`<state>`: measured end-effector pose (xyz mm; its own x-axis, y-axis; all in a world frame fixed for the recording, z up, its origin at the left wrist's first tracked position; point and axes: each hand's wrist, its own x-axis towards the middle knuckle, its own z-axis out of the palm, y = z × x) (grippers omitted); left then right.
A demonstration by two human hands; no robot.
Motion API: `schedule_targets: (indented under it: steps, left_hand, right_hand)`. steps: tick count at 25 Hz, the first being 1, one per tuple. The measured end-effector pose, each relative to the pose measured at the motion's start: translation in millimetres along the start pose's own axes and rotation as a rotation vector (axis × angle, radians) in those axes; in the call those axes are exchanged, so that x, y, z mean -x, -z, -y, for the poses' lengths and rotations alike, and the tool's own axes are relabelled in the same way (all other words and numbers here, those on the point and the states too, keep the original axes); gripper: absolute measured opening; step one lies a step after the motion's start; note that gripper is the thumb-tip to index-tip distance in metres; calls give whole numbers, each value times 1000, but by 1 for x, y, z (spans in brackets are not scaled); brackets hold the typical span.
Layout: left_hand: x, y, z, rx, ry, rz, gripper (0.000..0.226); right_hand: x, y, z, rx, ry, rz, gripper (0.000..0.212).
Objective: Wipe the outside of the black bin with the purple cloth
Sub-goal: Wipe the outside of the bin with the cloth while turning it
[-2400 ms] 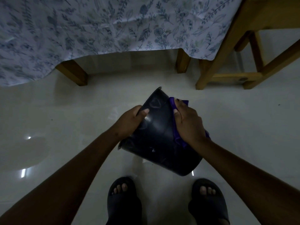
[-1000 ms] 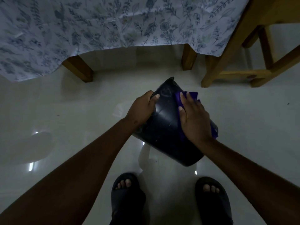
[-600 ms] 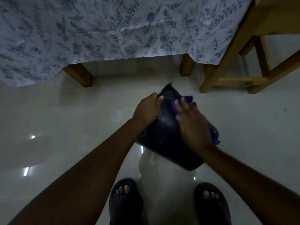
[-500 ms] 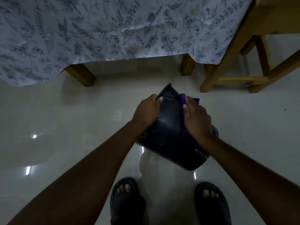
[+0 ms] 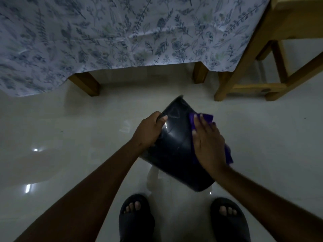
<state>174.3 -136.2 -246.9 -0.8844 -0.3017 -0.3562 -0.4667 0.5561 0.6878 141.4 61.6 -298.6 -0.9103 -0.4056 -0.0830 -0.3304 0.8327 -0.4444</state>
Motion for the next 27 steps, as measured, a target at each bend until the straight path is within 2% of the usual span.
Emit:
schedule_targets:
  steps: [3,5,6,8,10,11,14,16,17,20,21,25,27]
  left_hand:
    - [-25,-6,-11,-59,-23,21,28]
    - [-30,-10,-12,-80,-59,11,27]
    - [-30,-12,-11,-80,-62,6,27]
    - [-31,-13,-12,-87,-54,-5,26]
    - [-33,-13,-14,-97,-42,-6,27]
    - [-34,-14,-14,-103,-35,-3,28]
    - [-37,-16,-13,-118,-26,1,29]
    - [-37,-16,-16,-103,-46,19,28]
    - [-37,-16,-19,-93,-55,29,27]
    - [-34,-13,-15,-83,-50,29,26]
    - [-33,-13,-13,-96,-44,29,27]
    - [-39,-14,-16,-144,-18,53,29]
    - [-37,-11,-19,-63,-30,76,27]
  right_hand:
    - [63,-7,-2,148,322,45,58]
    - [47,-7,-9,204,437,72,58]
    - [25,-5,-9,190,388,60,56]
    - [-19,4,-5,58,122,44,52]
    - [-22,6,-3,-30,-47,28,52]
    - [-7,3,-2,-3,-11,9,52]
    - [59,-9,1,161,331,55,61]
    - [45,-10,-7,203,462,82,63]
    - [23,-6,-8,189,394,77,59]
    - [-28,8,-6,-29,-49,46,53]
    - [-23,6,-3,-53,-85,23,53]
    - [50,-12,11,144,242,45,58]
    - [52,-13,3,159,306,48,59]
